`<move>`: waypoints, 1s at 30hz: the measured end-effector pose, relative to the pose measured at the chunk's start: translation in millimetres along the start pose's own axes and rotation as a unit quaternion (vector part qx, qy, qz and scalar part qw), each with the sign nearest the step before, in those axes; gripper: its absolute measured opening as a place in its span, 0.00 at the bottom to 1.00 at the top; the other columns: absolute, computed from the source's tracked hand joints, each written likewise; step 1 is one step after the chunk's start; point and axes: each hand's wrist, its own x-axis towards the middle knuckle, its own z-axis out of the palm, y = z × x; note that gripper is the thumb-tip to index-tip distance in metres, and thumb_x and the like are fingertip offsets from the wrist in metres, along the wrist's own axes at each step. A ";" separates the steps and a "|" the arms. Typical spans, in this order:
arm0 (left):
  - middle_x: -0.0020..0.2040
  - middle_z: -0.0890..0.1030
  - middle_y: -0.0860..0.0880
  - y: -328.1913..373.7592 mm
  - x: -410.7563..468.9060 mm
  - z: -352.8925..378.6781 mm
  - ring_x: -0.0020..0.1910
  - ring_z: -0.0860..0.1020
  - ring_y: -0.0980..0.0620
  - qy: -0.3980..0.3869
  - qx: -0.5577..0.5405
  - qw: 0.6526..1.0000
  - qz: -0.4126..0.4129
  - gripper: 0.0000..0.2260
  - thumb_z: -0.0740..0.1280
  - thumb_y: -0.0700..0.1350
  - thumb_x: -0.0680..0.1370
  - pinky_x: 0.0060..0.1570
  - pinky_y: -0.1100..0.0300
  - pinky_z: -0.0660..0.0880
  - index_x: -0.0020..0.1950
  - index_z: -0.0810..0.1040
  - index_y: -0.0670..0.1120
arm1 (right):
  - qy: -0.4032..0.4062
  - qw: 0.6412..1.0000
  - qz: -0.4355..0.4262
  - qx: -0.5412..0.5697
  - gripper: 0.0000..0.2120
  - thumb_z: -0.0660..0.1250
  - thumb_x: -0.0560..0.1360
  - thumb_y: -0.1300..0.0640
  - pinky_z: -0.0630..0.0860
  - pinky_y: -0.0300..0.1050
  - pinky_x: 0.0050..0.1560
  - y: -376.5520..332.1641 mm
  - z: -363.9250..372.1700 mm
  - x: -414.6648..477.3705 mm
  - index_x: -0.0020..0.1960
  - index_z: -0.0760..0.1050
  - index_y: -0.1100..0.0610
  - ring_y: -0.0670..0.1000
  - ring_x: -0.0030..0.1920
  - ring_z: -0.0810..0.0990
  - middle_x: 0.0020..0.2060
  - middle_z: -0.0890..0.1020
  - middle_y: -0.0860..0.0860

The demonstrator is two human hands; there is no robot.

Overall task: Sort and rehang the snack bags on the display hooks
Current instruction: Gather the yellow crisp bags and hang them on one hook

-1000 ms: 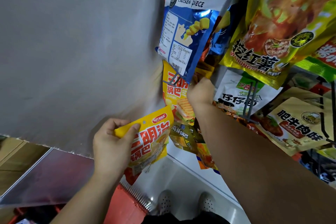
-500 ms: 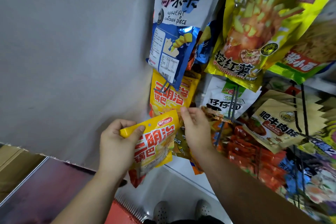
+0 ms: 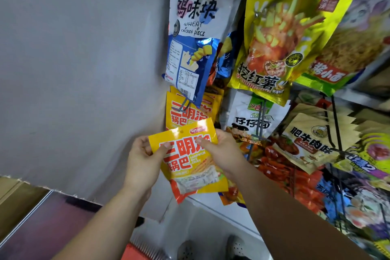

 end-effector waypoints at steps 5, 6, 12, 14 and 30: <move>0.47 0.85 0.49 -6.0 12.1 15.1 0.42 0.84 0.57 0.003 0.037 0.999 -0.029 0.05 0.67 0.44 0.83 0.34 0.69 0.76 0.55 0.77 0.42 | 0.063 0.998 0.007 0.020 0.01 0.72 0.79 0.56 0.84 0.60 0.53 3.0 12.8 25.4 0.49 0.82 0.51 0.53 0.47 0.88 0.46 0.89 0.51; 0.47 0.84 0.50 -3.5 16.5 20.0 0.42 0.83 0.57 0.013 0.037 0.999 -0.028 0.05 0.67 0.44 0.83 0.33 0.68 0.76 0.56 0.76 0.43 | 0.072 0.997 0.008 0.021 0.01 0.72 0.79 0.56 0.84 0.61 0.53 3.6 15.3 31.2 0.49 0.82 0.52 0.54 0.47 0.88 0.46 0.89 0.52; 0.50 0.85 0.48 0.2 46.2 38.5 0.49 0.85 0.47 0.062 0.054 0.997 -0.004 0.05 0.69 0.47 0.81 0.53 0.42 0.82 0.48 0.74 0.51 | 0.143 0.989 -0.032 0.012 0.05 0.72 0.79 0.53 0.85 0.60 0.49 3.6 27.2 54.2 0.44 0.82 0.49 0.53 0.44 0.88 0.42 0.88 0.49; 0.51 0.85 0.48 1.3 50.1 43.0 0.49 0.84 0.47 0.064 0.067 0.996 0.001 0.04 0.68 0.47 0.81 0.54 0.42 0.82 0.50 0.74 0.50 | 0.166 0.985 -0.041 -0.005 0.07 0.71 0.79 0.52 0.85 0.60 0.48 4.8 26.8 57.5 0.43 0.81 0.49 0.53 0.43 0.88 0.41 0.88 0.50; 0.51 0.85 0.46 -5.7 71.2 53.7 0.49 0.84 0.45 0.085 0.122 0.989 -0.003 0.04 0.68 0.45 0.81 0.55 0.44 0.81 0.53 0.75 0.47 | 0.193 0.975 -0.031 -0.107 0.09 0.72 0.78 0.49 0.85 0.55 0.48 11.7 21.3 68.3 0.40 0.82 0.51 0.51 0.41 0.86 0.40 0.87 0.48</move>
